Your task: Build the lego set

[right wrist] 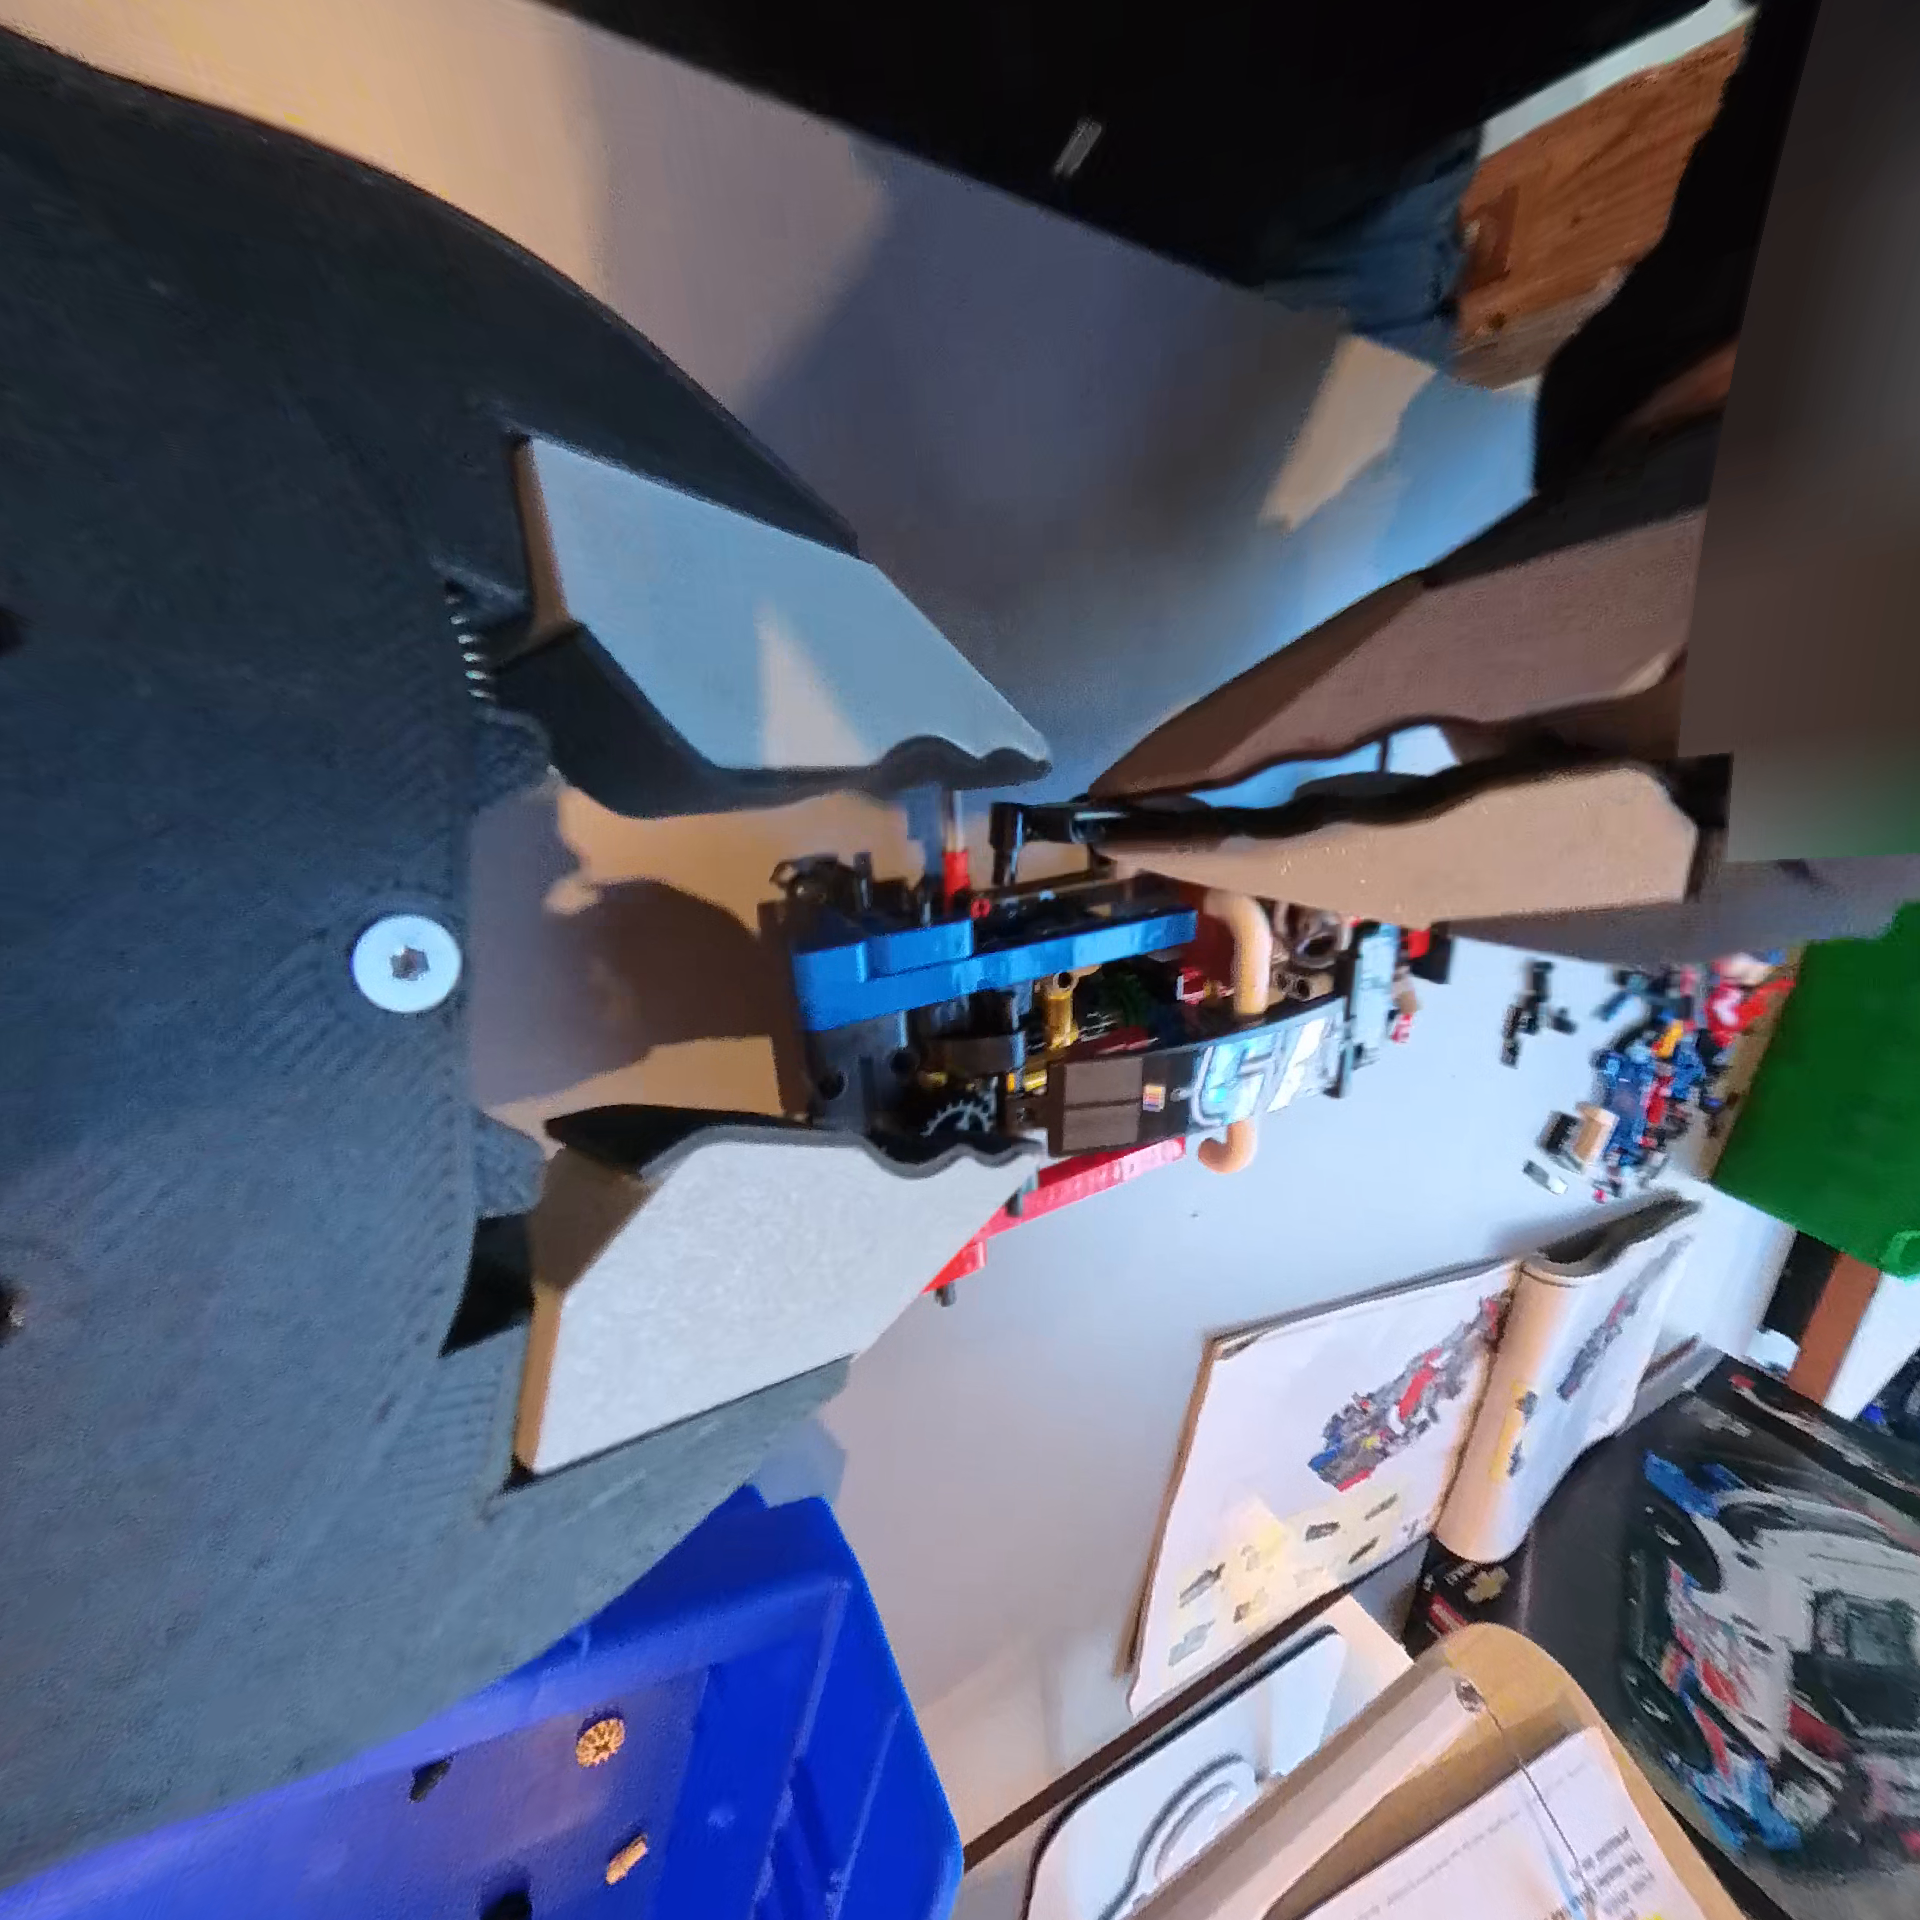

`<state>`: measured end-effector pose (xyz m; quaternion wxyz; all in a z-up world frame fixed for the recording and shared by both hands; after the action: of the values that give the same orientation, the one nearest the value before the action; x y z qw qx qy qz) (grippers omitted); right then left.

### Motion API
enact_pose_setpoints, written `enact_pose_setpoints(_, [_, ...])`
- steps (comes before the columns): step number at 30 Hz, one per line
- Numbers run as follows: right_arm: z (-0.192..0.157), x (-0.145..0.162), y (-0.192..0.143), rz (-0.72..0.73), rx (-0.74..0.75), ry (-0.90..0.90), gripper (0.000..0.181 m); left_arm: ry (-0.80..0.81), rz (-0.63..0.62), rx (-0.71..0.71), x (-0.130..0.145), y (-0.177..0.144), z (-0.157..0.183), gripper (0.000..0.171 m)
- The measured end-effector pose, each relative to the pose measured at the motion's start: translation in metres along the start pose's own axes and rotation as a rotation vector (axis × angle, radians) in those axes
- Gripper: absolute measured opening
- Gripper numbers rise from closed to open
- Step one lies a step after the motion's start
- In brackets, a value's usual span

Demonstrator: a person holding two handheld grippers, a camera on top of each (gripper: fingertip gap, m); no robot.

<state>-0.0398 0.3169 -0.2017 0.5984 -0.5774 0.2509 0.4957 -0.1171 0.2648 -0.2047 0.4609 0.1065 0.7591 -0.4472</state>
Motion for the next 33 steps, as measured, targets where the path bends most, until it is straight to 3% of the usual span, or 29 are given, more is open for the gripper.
enact_pose_setpoints(1, [-0.006, -0.003, -0.002, 0.022, 0.016, 0.002, 0.061, 0.075, 0.03, -0.058, 0.001, -0.003, 0.005, 0.001])
enact_pose_setpoints(5, [-0.045, -0.012, -0.002, 0.06, 0.117, -0.088, 0.037, 0.265, 0.064, -0.195, 0.014, -0.008, 0.026, 0.001])
enact_pose_setpoints(11, [-0.081, 0.003, 0.019, -0.134, 0.184, -0.096, 0.032, 0.397, 0.03, -0.174, 0.032, -0.012, 0.042, 0.001])
enact_pose_setpoints(15, [-0.081, 0.007, 0.012, -0.069, 0.121, 0.268, 0.013, 0.675, 0.142, -0.338, 0.035, -0.035, 0.042, 0.001])
enact_pose_setpoints(17, [-0.08, -0.005, 0.006, 0.089, 0.07, 0.459, 0.0, 0.878, 0.21, -0.426, 0.04, -0.044, 0.047, 0.001])
enact_pose_setpoints(19, [-0.08, -0.016, 0.008, 0.251, -0.007, 0.601, 0.01, 1.002, 0.255, -0.478, 0.045, -0.049, 0.053, 0.001])
enact_pose_setpoints(23, [-0.087, -0.022, 0.03, 0.215, -0.095, 0.682, 0.023, 1.061, 0.267, -0.493, 0.053, -0.052, 0.058, 0.001])
enact_pose_setpoints(27, [-0.091, -0.028, 0.043, 0.162, -0.039, 0.587, 0.009, 1.034, 0.316, -0.499, 0.051, -0.062, 0.06, 0.001])
enact_pose_setpoints(33, [-0.096, -0.036, 0.048, 0.179, -0.022, 0.546, 0.004, 1.056, 0.327, -0.507, 0.053, -0.068, 0.062, 0.001])
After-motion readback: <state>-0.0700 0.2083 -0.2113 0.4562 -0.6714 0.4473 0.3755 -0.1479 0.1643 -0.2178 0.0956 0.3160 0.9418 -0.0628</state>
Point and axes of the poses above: each gripper's, where its closed fingertips meet, y out along the fingers, x out of its underside, z = x × y across the jaws, the point moved 5 cm from there along -y, back along the fingers, and after that the axes turned 7 degrees about -x, right-handed, at the moved point
